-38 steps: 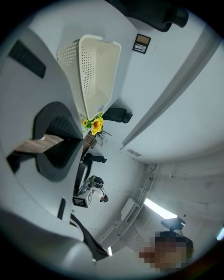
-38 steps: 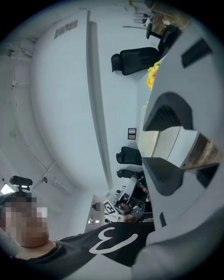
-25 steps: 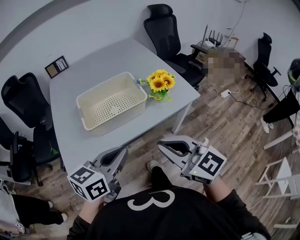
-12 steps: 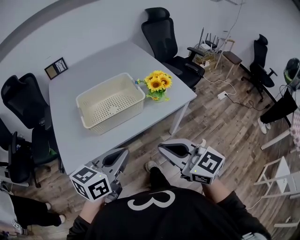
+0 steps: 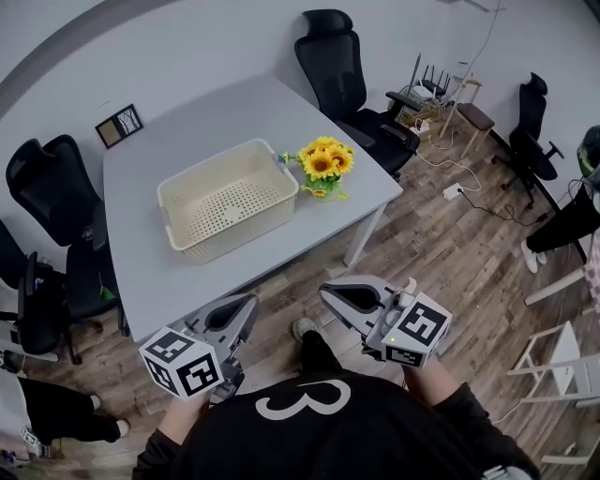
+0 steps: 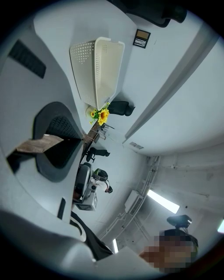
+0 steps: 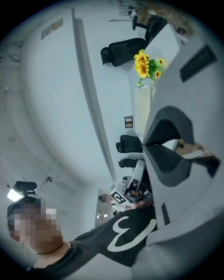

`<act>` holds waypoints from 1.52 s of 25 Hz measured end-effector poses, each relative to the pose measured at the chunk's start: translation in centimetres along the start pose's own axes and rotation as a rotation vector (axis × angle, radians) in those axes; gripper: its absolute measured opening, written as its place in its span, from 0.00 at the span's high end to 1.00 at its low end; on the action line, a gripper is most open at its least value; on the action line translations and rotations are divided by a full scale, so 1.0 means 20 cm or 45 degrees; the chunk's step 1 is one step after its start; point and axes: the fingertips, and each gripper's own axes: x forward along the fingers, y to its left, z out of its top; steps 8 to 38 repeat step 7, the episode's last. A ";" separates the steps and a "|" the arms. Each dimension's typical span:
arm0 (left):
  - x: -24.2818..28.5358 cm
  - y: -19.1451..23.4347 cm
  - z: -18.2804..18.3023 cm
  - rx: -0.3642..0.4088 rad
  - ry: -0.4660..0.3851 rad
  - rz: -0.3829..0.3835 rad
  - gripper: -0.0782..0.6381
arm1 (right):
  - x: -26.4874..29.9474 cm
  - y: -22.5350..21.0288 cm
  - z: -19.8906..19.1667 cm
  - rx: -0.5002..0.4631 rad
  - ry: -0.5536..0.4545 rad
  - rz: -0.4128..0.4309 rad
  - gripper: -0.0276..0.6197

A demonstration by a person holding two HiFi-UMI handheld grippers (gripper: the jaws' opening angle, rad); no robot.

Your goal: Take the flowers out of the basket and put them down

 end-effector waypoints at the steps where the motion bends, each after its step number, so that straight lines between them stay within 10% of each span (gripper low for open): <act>1: 0.01 0.00 0.00 -0.003 0.002 -0.001 0.88 | 0.00 -0.01 0.00 0.003 0.000 -0.002 0.94; 38: 0.07 0.02 0.04 0.002 0.004 -0.018 0.88 | -0.01 -0.06 0.02 -0.011 -0.007 -0.023 0.94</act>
